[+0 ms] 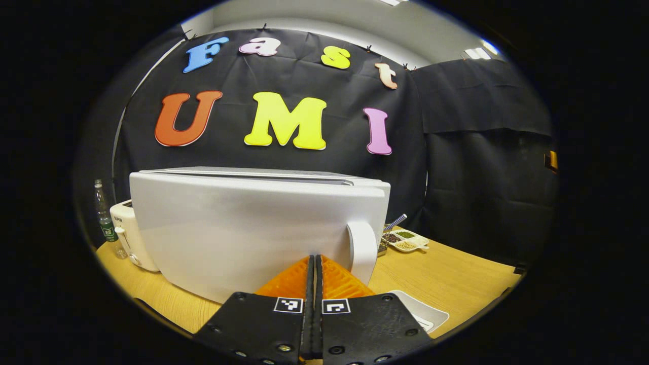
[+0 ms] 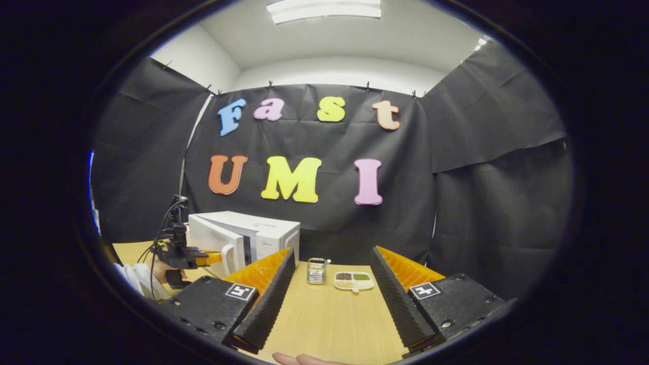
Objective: Open the microwave oven with the left hand, put the food in, and close the microwave oven.
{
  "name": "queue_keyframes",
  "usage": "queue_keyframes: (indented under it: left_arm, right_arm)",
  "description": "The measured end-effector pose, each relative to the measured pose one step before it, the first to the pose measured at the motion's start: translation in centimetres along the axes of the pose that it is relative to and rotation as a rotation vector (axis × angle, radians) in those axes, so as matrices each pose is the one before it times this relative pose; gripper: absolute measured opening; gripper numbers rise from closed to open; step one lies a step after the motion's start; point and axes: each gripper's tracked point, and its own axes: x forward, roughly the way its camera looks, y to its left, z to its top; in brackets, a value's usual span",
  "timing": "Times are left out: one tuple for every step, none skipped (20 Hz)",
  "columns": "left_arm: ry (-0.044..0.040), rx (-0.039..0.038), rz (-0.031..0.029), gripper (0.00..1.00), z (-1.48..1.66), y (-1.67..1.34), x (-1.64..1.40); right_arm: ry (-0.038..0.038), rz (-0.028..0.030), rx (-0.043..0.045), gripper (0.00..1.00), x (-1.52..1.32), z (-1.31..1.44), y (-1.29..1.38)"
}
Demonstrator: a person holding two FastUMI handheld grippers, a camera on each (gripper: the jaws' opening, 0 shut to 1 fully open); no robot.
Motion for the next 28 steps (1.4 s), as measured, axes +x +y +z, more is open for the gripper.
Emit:
queue_keyframes:
  left_arm:
    - [-0.00467,0.00475,0.00922,0.0,0.136,0.049,0.545]
    - [0.00293,0.00148,0.00409,0.0,0.052,-0.042,0.618]
    - [0.00718,0.00257,0.00643,0.0,-0.098,-0.046,0.554]
    - [0.00139,-0.00103,0.01122,0.0,0.071,0.052,0.557]
    - [0.01218,-0.00762,0.0073,0.0,-0.155,0.05,0.696]
    - [-0.00435,-0.00546,0.01835,0.0,0.052,0.184,0.59]
    - [-0.00906,-0.0001,0.01119,0.0,0.293,0.073,0.708]
    - [0.00969,-0.00109,0.01269,0.0,-0.246,0.057,0.731]
    - [0.01557,-0.01138,0.02663,0.0,-0.304,0.36,0.629]
    - [0.00149,-0.01828,-0.00142,0.0,0.126,-0.231,0.483]
    - [0.00707,-0.00804,0.00313,0.03,0.114,-0.255,0.661]
    - [0.01292,-0.02329,0.00278,0.01,-0.081,0.057,-0.57]
    - [-0.00939,-0.00113,0.00018,0.03,0.33,0.117,0.451]
    - [0.01829,-0.00729,0.00004,0.01,-0.465,0.02,0.051]
    - [-0.00493,-0.00074,0.00363,0.02,0.119,0.205,0.06]
    - [0.00124,-0.00563,-0.00496,0.02,0.009,0.028,-0.04]
    - [-0.00084,-0.00413,-0.00411,0.02,0.056,-0.107,0.037]
    - [-0.00394,-0.00005,-0.00606,0.02,-0.082,0.016,-0.034]
    - [0.00434,-0.00864,-0.00598,0.02,-0.103,-0.014,0.02]
    - [-0.00582,-0.00596,0.00068,0.01,0.158,0.048,0.06]
    - [0.00796,-0.0055,0.00461,0.01,0.009,-0.029,-0.11]
    - [0.01396,0.00838,0.01093,0.01,-0.123,0.052,-0.1]
    - [0.00726,0.01844,0.03682,0.01,0.074,0.478,-0.282]
    - [0.00215,0.02362,0.02594,0.01,0.039,0.299,-0.62]
    - [-0.00641,0.01137,-0.00189,0.01,0.426,-0.417,-1.222]
    - [-0.011,-0.00615,-0.01433,0.0,0.333,-0.556,-1.246]
    - [-0.01017,-0.00171,-0.01637,0.01,0.442,-0.641,-1.342]
    - [-0.00133,-0.00189,0.00419,0.01,0.504,-0.339,-1.329]
  right_arm:
    - [0.00246,-0.00191,-0.00283,0.95,0.481,-0.202,-0.356]
    - [0.01015,-0.00011,-0.00259,0.95,0.491,-0.293,-0.236]
    - [0.00932,0.00228,-0.00231,0.95,0.459,-0.413,-0.155]
    - [0.00637,0.00111,0.00042,0.95,0.367,-0.206,-0.125]
    - [0.0059,0.00102,-0.00062,0.95,0.512,-0.187,-0.063]
    - [0.00804,-0.00323,-0.0003,0.95,0.345,-0.24,-0.086]
    - [0.01307,0.00175,0.00452,0.95,0.121,-0.292,-0.011]
    - [0.01567,0.01629,0.01376,0.95,-0.153,-0.296,0.41]
    - [0.00808,0.02455,0.01534,0.96,-0.223,0.008,0.73]
    - [0.00122,0.01614,0.0128,0.96,-0.332,0.218,0.388]
    - [-0.00245,-0.00604,0.00297,0.95,-0.259,0.209,-0.327]
    - [-0.00551,-0.0202,-0.00462,0.95,-0.254,0.287,-0.467]
    - [-0.00171,-0.02002,-0.00703,0.96,-0.418,0.082,-0.271]
    - [-0.00134,-0.01356,-0.00239,0.96,-0.418,0.196,-0.064]
    - [-0.00011,-0.00559,-0.00009,0.96,-0.449,0.062,0.255]
    - [-0.00066,-0.00315,0.00341,0.96,-0.444,0.219,0.267]
    - [0.00087,-0.00431,0.00758,0.96,-0.443,0.056,0.082]
    - [-0.00058,-0.0021,0.0085,0.96,-0.349,0.193,0.237]
    - [0.00443,-0.00363,0.0072,0.96,-0.387,0.026,0.174]
    - [0.00345,-0.0031,0.00527,0.96,-0.382,-0.015,0.16]
    - [0.00297,-0.00073,0.00559,0.96,-0.43,0.041,0.171]
    - [0.00303,0.00202,0.00688,0.96,-0.472,0.12,0.308]
    - [0.00346,0.00155,-0.00147,0.96,-0.331,0.083,0.259]
    - [0.00084,-0.00665,-0.01005,0.96,-0.441,0.051,-0.053]
    - [-0.009,-0.01046,-0.00978,0.96,-0.206,0.301,-0.187]
    - [-0.00136,-0.00964,-0.00891,0.96,-0.321,0.183,-0.123]
    - [-0.00107,-0.00478,-0.00453,0.96,-0.281,0.001,0.059]
    - [-0.00018,-0.00395,0.00221,0.96,-0.253,0.2,0.009]
